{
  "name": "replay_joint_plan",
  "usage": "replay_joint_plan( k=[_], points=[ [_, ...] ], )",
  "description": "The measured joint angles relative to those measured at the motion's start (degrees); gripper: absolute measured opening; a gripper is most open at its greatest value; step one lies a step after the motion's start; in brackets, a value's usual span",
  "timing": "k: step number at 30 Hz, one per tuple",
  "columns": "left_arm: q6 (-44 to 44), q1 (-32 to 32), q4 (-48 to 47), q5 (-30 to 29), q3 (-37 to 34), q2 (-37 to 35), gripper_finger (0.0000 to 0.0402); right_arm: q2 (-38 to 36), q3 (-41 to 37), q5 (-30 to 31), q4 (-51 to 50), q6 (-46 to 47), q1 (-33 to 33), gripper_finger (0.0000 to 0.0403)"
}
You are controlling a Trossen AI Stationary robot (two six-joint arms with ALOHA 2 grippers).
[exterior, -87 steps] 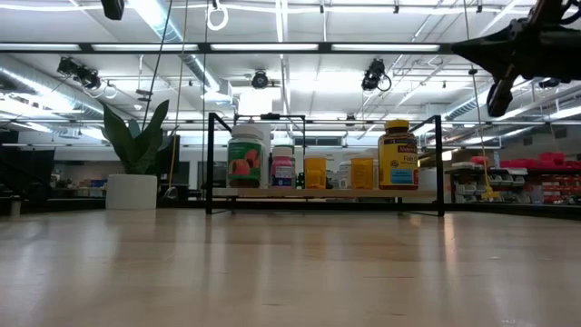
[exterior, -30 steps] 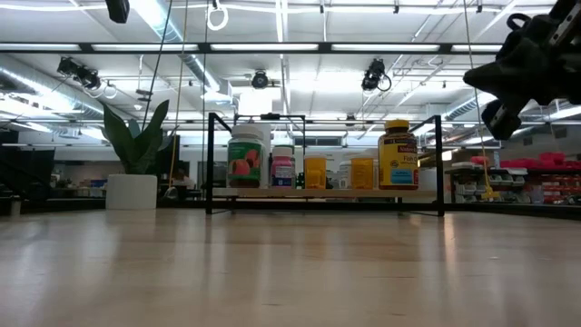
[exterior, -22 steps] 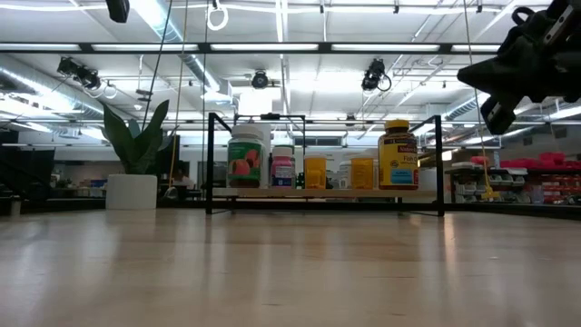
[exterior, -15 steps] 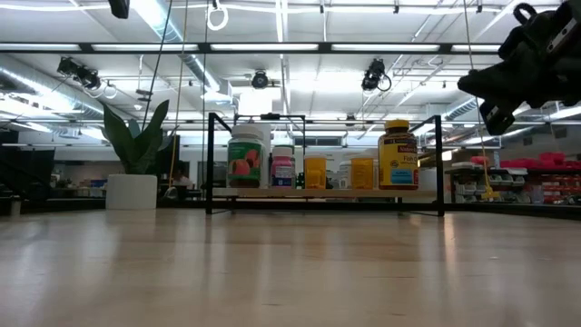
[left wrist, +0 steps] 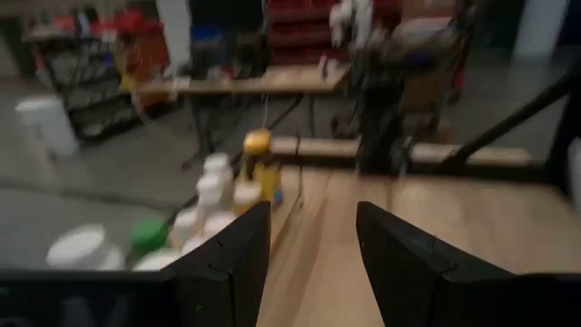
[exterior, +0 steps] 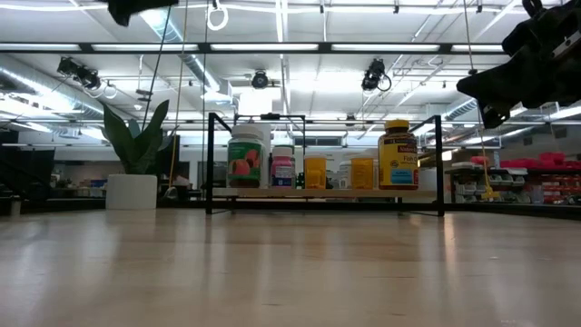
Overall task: Pick and place medicine bottles onto shelf by color
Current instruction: Return to Home Position
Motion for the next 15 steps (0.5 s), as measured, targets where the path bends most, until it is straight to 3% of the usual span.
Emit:
replay_joint_plan(
  k=[5,15],
  points=[
    [-3.39,2.27,-5.38,0.02,-0.04,0.88,0.0172,0.0,0.0,0.01,0.06,0.0,0.0,0.0026],
    [0.81,5.73,-7.91,0.0,-0.04,-5.01,0.0172,-0.02,0.0,0.09,0.43,0.02,0.0,0.0026]
  ],
)
